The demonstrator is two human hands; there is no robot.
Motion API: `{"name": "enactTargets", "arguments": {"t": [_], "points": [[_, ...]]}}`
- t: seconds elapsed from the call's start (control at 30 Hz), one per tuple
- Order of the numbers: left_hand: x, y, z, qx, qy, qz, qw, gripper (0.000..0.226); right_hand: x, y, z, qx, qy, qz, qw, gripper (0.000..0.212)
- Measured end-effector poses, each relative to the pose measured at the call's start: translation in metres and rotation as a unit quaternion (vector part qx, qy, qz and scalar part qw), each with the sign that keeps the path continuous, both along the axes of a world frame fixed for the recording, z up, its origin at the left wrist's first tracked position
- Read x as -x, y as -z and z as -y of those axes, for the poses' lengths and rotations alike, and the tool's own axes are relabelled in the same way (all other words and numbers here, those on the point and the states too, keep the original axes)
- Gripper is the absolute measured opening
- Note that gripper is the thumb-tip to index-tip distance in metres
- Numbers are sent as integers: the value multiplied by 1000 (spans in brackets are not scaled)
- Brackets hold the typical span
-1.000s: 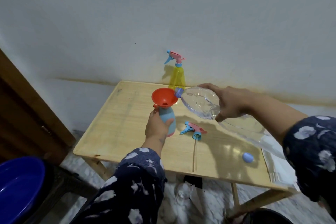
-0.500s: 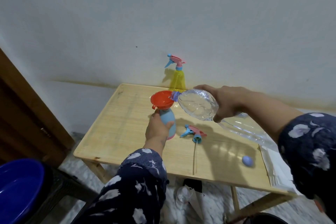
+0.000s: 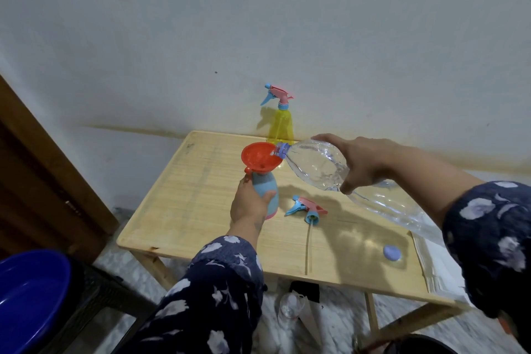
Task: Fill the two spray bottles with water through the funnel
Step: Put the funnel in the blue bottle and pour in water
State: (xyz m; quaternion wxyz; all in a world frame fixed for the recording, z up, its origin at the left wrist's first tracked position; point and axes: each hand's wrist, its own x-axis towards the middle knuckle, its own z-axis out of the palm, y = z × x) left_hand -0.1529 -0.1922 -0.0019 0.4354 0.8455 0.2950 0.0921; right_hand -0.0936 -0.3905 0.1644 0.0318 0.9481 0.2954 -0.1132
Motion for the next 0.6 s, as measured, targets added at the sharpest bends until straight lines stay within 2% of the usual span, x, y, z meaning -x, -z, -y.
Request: {"name": "enactTargets", "arguments": {"t": [0.6], "points": [[-1, -2, 0, 7, 5, -1, 1000, 66, -1, 4, 0, 10, -7, 9, 1000, 109]]}}
